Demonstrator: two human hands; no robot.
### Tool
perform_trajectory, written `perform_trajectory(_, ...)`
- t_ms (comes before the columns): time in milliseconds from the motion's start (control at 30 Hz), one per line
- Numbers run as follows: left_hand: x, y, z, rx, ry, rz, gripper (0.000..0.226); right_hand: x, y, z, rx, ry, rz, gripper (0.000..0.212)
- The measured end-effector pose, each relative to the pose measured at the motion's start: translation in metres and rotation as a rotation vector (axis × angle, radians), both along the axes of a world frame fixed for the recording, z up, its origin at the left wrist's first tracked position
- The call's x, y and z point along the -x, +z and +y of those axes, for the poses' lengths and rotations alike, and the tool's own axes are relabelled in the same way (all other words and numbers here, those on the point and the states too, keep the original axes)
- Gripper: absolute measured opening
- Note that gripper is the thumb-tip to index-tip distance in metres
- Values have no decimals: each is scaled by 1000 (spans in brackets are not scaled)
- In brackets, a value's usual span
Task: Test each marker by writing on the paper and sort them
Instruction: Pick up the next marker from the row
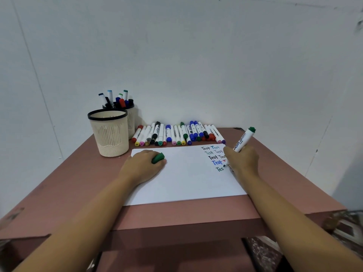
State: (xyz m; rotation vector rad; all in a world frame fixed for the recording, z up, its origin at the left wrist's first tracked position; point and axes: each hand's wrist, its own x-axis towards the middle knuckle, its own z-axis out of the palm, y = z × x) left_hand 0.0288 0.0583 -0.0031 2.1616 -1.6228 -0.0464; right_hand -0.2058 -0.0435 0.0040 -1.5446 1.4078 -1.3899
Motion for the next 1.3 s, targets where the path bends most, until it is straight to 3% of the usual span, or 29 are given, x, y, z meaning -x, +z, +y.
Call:
perform_trajectory(767, 2, 3, 2, -20, 17, 28, 34, 0, -1, 2, -50, 17, 21, 26)
perform_trajectory(1167, -8, 19, 5, 174, 39, 616, 22, 7, 21, -7, -358, 190, -255, 23)
perform_trajectory(1233, -8, 19, 6, 186, 65, 589, 30, 6, 24, -8, -387, 192, -237, 24)
perform_trajectory(1300, -8, 15, 5, 190, 85, 389, 35, 5, 26, -8, -391, 183, -221, 23)
